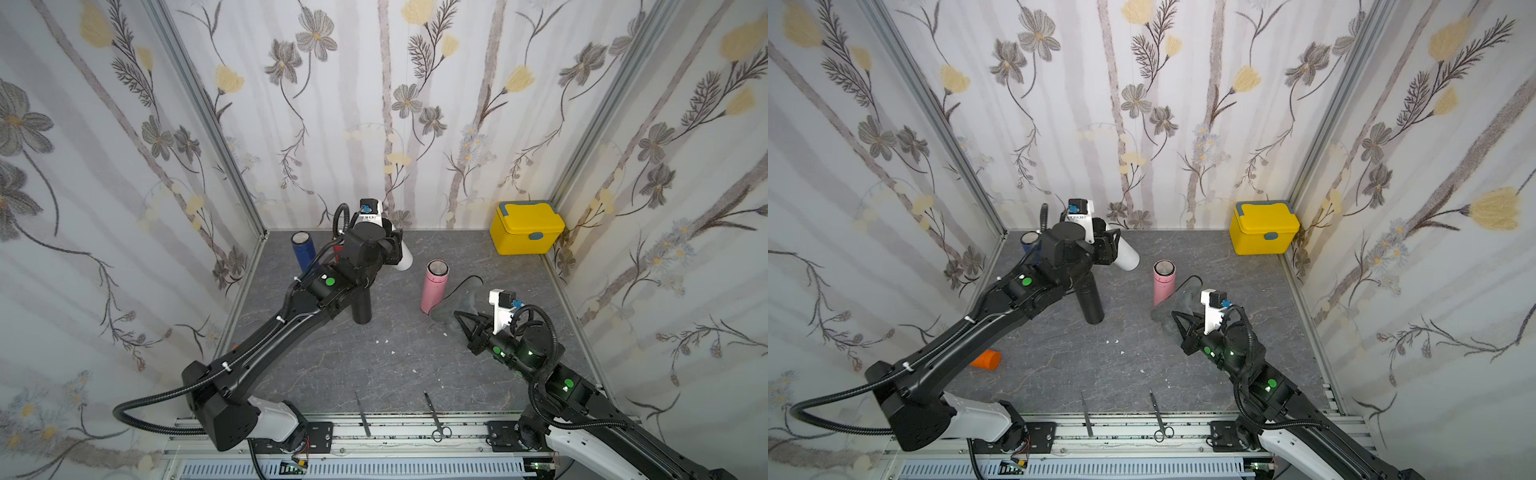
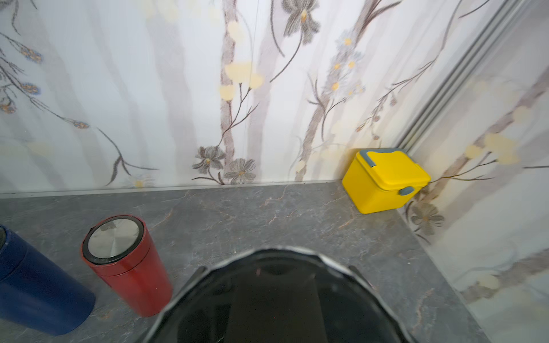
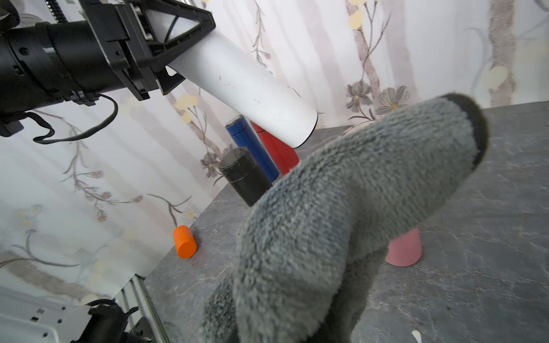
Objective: Wipe the surface of the thermos
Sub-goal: Pick up the thermos from the center of the board, then wipe the dirt from the surface of the thermos.
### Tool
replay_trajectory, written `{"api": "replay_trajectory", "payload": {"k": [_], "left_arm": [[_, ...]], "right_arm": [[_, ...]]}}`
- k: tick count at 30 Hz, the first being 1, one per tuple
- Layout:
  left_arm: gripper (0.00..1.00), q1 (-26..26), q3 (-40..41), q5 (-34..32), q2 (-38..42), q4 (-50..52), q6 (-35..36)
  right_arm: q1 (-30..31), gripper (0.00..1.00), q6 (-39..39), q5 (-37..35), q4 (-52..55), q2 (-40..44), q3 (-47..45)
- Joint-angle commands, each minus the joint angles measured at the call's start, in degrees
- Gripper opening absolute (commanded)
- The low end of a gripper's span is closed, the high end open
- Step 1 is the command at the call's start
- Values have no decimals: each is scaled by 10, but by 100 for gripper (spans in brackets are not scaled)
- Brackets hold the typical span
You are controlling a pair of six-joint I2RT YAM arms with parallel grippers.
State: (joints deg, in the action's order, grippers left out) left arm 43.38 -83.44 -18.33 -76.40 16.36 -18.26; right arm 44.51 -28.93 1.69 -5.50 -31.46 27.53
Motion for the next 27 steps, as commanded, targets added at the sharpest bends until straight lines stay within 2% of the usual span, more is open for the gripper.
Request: {"api": "replay_trajectory", "payload": {"k": [1,6,11,15,18,22,25,27], "left_arm": [[0,7,15,38,39,6,-45],[0,34,72,96,111,40,-88],[0,52,165,145,179,5,-134],[0,64,199,169,194,-12,-146],[0,71,220,183,198,-29,-152],[0,75,232,190,211,-34,-155],[0,77,237,185,225,-23,-149],[0,77,237,181,233,-12,-144]], "right_arm": [[2,0,-18,77,-74,0,-3],[22,0,-47,99,-110,-19,1],[125,0,-24,67,-169,-52,16],[176,0,-1,49,-169,-136,84],[186,0,-11,42,-173,-213,123],[186,0,-50,-66,-145,-262,105],[185,0,-90,-151,-104,-245,55],[184,0,-114,-168,-76,-220,18]]}}
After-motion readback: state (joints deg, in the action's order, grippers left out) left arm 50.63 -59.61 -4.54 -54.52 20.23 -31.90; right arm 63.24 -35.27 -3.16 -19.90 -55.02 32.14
